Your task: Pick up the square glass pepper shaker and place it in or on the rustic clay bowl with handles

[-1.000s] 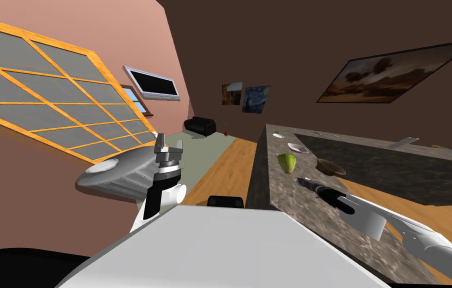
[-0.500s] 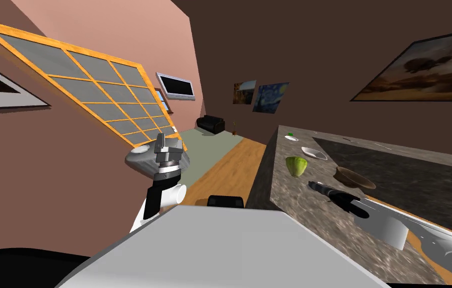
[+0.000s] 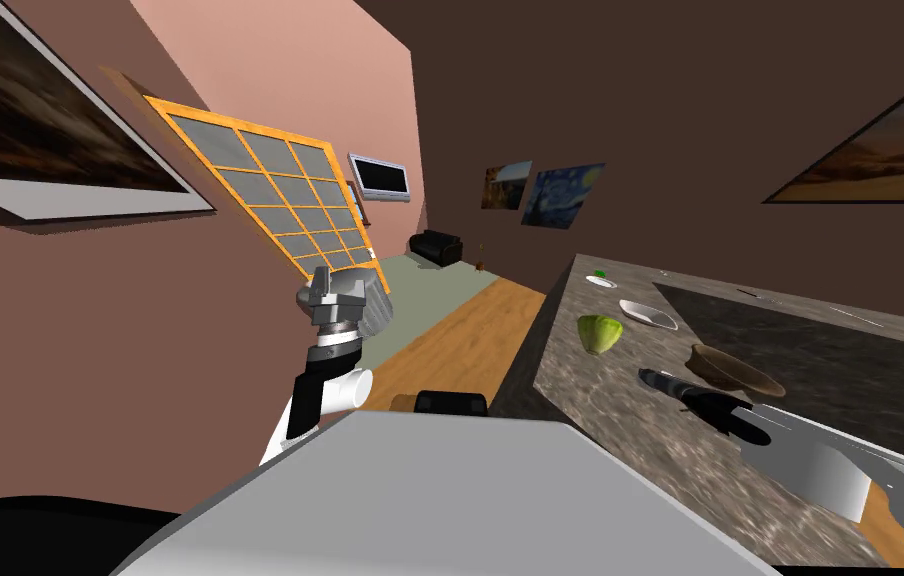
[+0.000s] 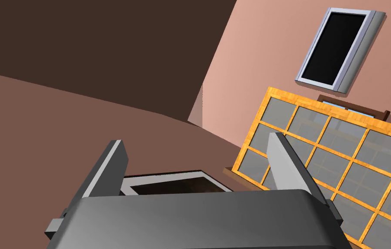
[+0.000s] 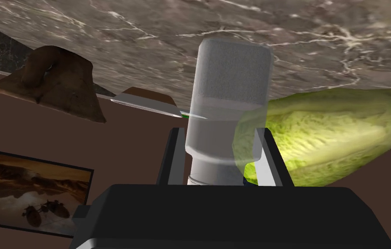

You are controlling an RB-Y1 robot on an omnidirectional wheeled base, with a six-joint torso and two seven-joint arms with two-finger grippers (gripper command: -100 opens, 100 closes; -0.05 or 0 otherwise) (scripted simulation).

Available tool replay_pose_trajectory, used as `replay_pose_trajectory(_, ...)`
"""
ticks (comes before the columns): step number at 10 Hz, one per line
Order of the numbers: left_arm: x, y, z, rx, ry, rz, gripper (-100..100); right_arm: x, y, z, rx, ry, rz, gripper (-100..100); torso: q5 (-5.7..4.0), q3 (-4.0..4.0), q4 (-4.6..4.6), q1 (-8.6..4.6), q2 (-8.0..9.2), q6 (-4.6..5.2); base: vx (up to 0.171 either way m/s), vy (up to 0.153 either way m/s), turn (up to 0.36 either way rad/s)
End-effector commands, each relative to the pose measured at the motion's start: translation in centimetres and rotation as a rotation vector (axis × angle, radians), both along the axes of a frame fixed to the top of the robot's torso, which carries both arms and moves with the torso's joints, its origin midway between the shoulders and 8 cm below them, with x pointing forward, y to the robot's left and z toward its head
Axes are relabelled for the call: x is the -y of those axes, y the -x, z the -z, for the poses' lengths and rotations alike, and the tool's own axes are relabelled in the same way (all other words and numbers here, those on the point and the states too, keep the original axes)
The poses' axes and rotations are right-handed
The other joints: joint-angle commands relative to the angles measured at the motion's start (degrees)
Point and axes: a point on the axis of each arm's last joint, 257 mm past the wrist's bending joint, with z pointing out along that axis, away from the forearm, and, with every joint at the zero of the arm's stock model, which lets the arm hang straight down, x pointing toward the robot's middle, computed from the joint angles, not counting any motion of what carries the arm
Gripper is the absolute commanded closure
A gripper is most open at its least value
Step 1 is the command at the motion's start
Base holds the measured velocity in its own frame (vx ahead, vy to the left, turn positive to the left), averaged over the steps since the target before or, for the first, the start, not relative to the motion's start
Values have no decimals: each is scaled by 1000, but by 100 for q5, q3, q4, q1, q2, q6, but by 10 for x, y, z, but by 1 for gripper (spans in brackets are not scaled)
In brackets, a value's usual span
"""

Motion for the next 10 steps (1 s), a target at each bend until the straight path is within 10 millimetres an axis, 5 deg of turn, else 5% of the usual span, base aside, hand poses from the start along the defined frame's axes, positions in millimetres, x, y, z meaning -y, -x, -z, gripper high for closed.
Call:
replay_pose_trajectory(1, 0, 0, 0, 0, 0, 0, 0, 16, 10, -3, -6, 11, 36, 100, 0, 0, 0, 0, 0, 0, -147, -65, 205)
replay_pose_trajectory(6, 0, 0, 0, 0, 0, 0, 0, 72, 50, -29, -13, 60, 162, 100, -5, 20, 8, -32, 36, -7, -244, -118, 369)
replay_pose_trajectory(10, 0, 0, 0, 0, 0, 0, 0, 90, 63, -41, -11, 79, 200, 100, -4, -2, 1, -32, -4, -15, -169, -95, 205)
